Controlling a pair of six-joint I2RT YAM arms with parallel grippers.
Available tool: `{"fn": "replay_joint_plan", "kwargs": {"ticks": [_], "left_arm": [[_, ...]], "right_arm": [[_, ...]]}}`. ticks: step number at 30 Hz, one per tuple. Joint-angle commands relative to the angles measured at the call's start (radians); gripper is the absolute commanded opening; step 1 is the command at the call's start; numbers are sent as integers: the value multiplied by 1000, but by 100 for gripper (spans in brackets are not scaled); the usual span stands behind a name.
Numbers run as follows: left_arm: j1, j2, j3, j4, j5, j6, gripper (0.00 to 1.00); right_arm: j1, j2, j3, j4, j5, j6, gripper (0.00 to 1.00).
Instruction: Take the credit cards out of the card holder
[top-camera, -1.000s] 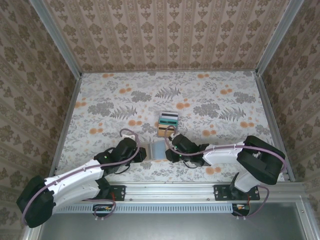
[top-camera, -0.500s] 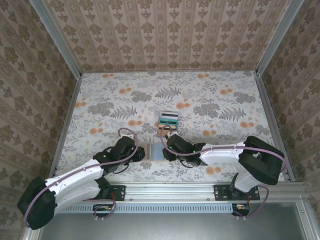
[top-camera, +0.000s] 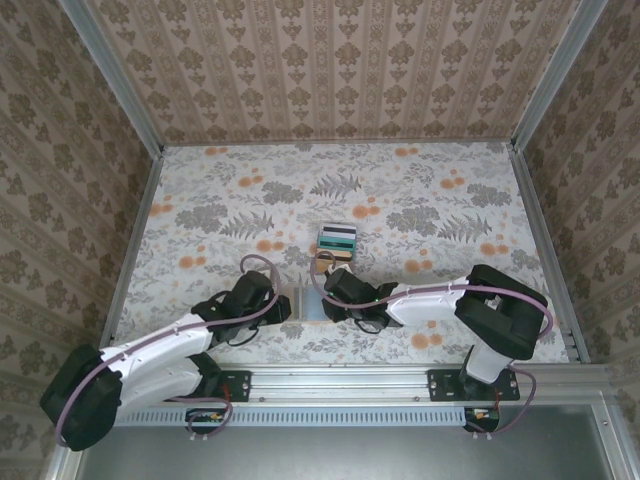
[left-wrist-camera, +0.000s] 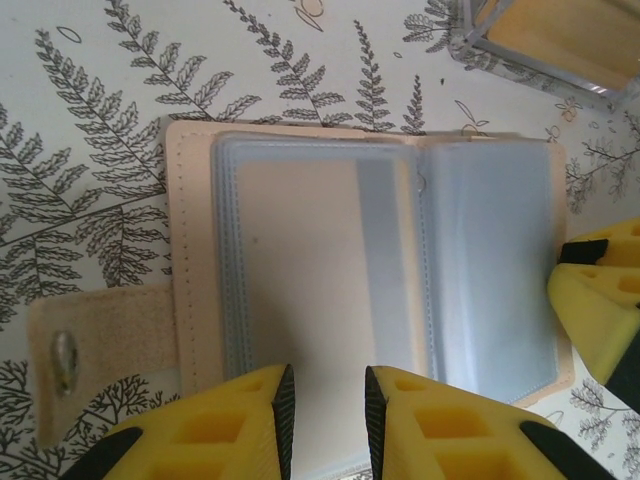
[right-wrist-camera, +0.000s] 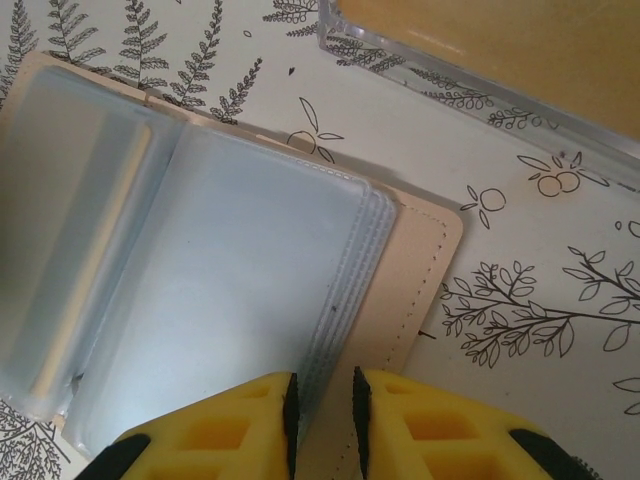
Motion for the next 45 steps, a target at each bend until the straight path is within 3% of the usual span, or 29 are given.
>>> {"fn": "replay_joint_plan", "kwargs": {"ticks": [1, 15, 32, 40, 45], "left_arm": [[5, 17, 1, 20, 14, 26, 28], [10, 32, 11, -19, -18, 24, 25], [10, 80, 28, -46, -36, 30, 25], [10, 85, 13, 48, 53, 35, 25], [10, 51, 0, 86, 90, 39, 31]], "right_arm": [[7, 21, 9, -41, 18, 6, 26], [7, -72, 25, -113, 30, -25, 26], [7, 4, 14, -82, 13, -7, 26], [7, 7, 16, -81, 9, -6, 26], [7, 13, 19, -81, 7, -5, 26]]}}
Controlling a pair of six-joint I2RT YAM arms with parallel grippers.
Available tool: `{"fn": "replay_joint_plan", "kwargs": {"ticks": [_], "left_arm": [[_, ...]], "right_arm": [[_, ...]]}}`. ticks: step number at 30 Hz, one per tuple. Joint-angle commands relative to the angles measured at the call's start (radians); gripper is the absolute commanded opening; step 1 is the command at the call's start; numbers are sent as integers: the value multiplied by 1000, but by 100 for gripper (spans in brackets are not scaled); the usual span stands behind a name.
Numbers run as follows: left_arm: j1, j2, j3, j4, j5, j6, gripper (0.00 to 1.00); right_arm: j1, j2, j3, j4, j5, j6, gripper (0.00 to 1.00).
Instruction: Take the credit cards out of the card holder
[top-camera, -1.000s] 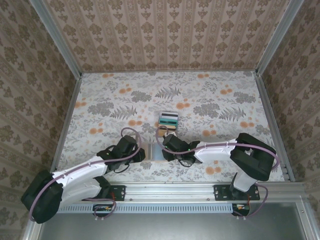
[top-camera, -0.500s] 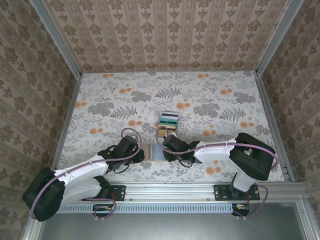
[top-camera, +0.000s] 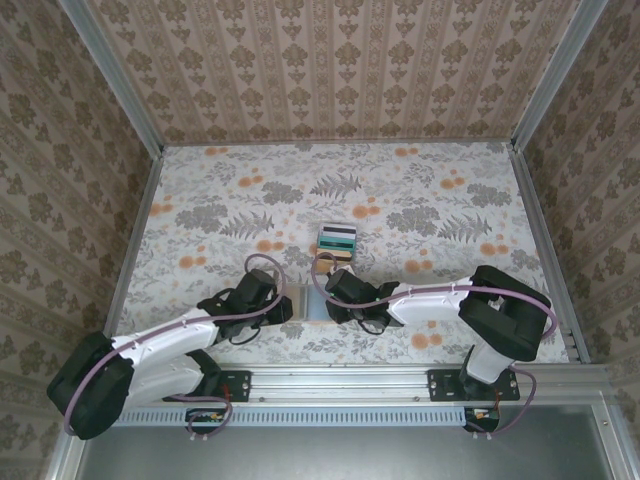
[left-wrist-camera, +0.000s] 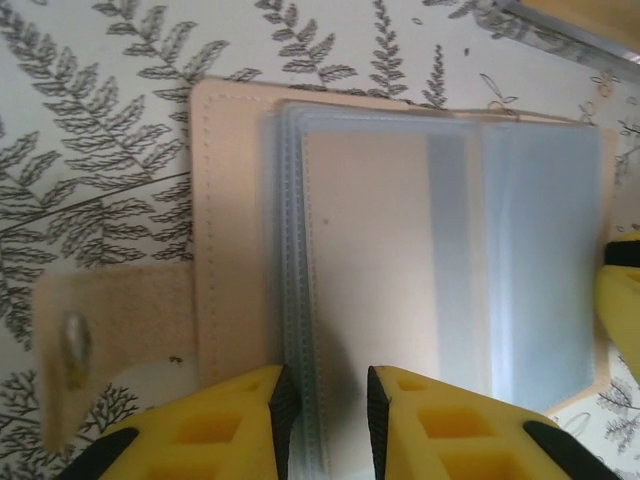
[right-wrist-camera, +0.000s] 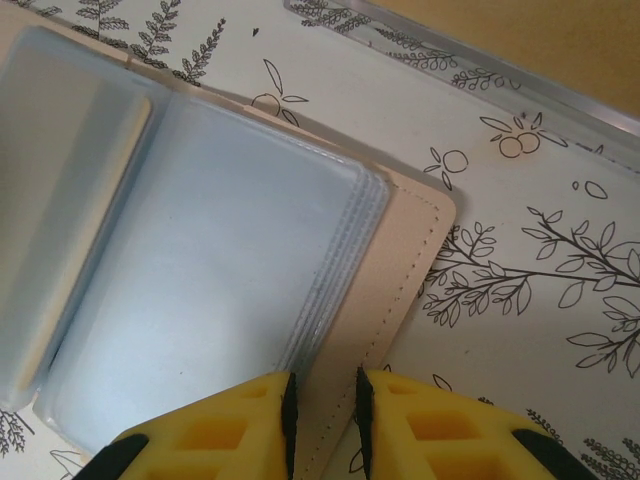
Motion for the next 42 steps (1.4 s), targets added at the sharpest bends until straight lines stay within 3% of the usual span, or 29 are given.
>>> {"fn": "replay_joint_plan", "kwargs": {"ticks": [1, 12, 16, 19, 21, 42], "left_arm": [[3, -29, -11, 60, 62, 22, 34], [-2, -21, -20, 116, 102, 19, 51], [-6, -22, -17, 119, 107, 20, 66], [-9, -24, -17, 117, 102, 19, 92], [-11, -28, -17, 115, 101, 19, 100], [-60, -23, 6, 146, 111, 22, 100]], "right_arm": [[7, 31, 14, -6, 2, 1, 26], [6, 31, 13, -5, 2, 5, 26], [7, 32, 8, -3, 2, 8, 26], [7, 32, 8, -2, 4, 9, 26], [7, 33, 7, -3, 4, 9, 26], [7, 30, -2, 3, 8, 13, 26]]}}
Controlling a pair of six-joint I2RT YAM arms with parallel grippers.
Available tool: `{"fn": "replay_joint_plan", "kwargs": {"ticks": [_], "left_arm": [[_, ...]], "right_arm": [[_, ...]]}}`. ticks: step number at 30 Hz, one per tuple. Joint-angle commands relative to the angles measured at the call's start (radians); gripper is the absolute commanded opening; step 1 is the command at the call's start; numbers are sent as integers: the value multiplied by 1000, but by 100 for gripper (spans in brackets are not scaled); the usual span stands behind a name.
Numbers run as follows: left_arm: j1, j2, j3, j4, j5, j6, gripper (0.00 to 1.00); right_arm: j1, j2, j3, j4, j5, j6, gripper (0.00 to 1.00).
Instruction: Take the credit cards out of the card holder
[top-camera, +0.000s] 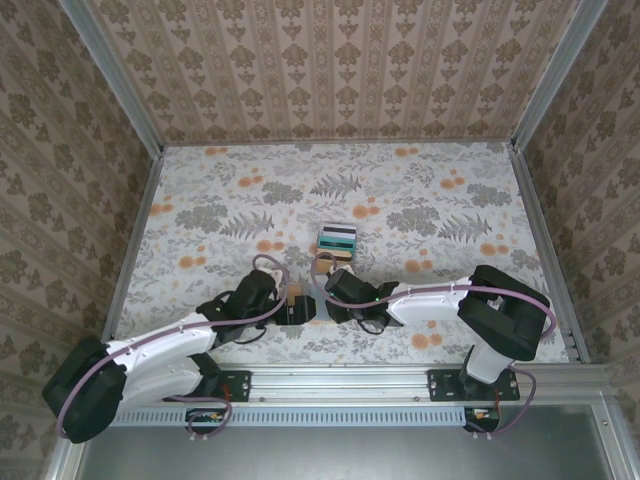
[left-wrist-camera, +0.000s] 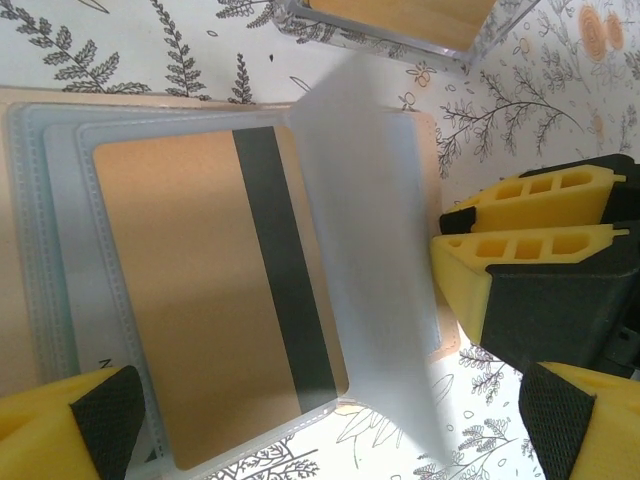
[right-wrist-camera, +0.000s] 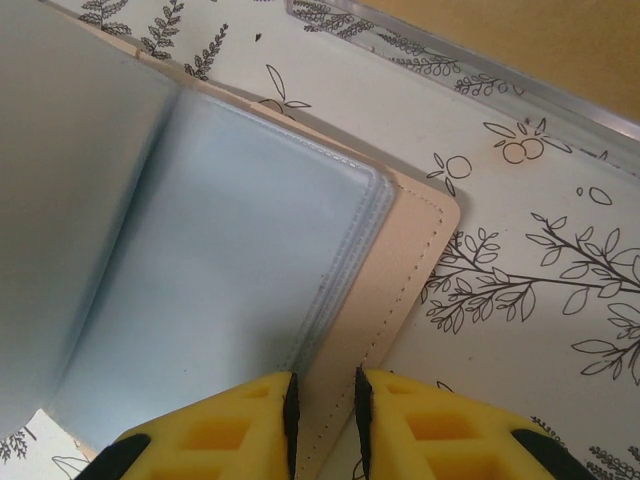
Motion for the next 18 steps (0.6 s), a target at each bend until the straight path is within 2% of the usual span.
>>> {"fn": "replay_joint_plan", "kwargs": {"ticks": [1, 11, 18], "left_arm": [[-11, 16, 23, 33, 16, 7, 100], [-19, 13, 37, 0, -8, 20, 100], [-17, -8, 52, -61, -48, 33, 100]], "right_arm": [[7, 25, -4, -3, 8, 12, 26], [5, 16, -12, -3, 17, 20, 26], [2, -21, -21, -30, 70, 42, 29]]}}
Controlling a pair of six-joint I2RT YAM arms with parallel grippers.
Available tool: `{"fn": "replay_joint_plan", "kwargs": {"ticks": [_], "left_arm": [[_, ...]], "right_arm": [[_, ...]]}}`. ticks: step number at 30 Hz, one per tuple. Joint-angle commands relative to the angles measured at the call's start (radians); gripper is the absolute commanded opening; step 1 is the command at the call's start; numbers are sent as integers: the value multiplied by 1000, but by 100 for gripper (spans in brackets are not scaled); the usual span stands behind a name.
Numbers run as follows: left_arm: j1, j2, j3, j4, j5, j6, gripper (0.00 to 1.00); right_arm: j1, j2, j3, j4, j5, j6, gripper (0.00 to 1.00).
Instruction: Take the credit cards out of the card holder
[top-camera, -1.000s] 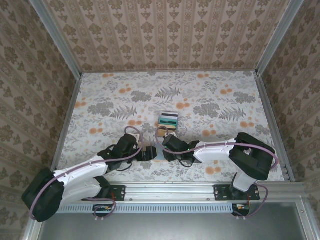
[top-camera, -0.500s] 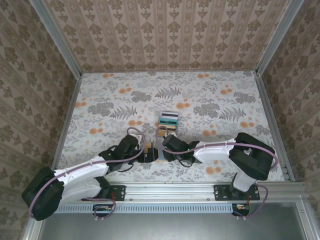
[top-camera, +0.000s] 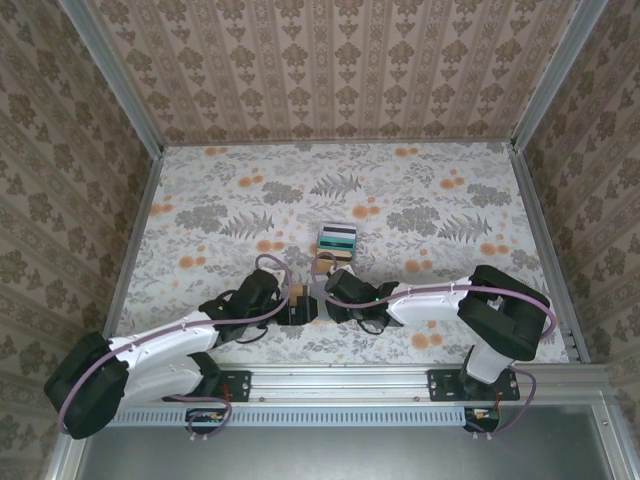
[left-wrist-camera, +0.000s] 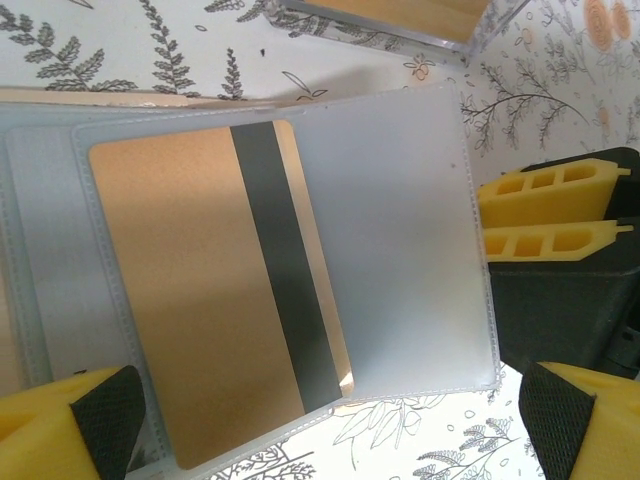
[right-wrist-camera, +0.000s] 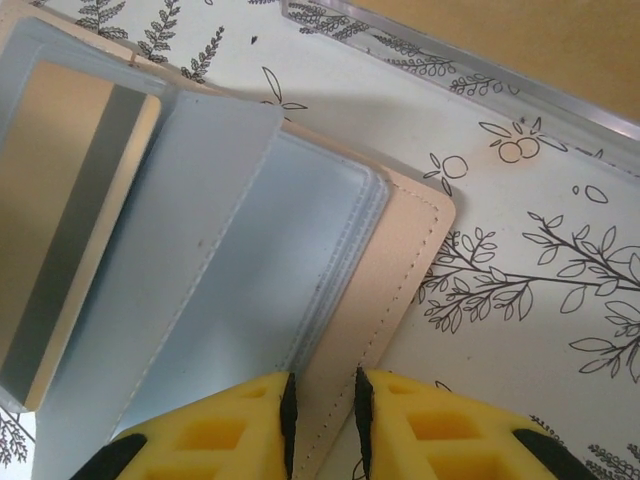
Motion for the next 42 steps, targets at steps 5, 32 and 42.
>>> {"fn": "replay_joint_plan", "kwargs": {"ticks": [5, 32, 42], "left_arm": [[62, -74, 26, -118, -42, 45, 100], [209, 11, -52, -67, -5, 90, 24], [204, 57, -60, -39, 6, 76, 21]], "right_arm": [[-9, -92, -46, -39, 85, 42, 30], [-10, 89, 71, 286, -202, 313, 15], [-11, 149, 90, 301, -213, 368, 17]]}}
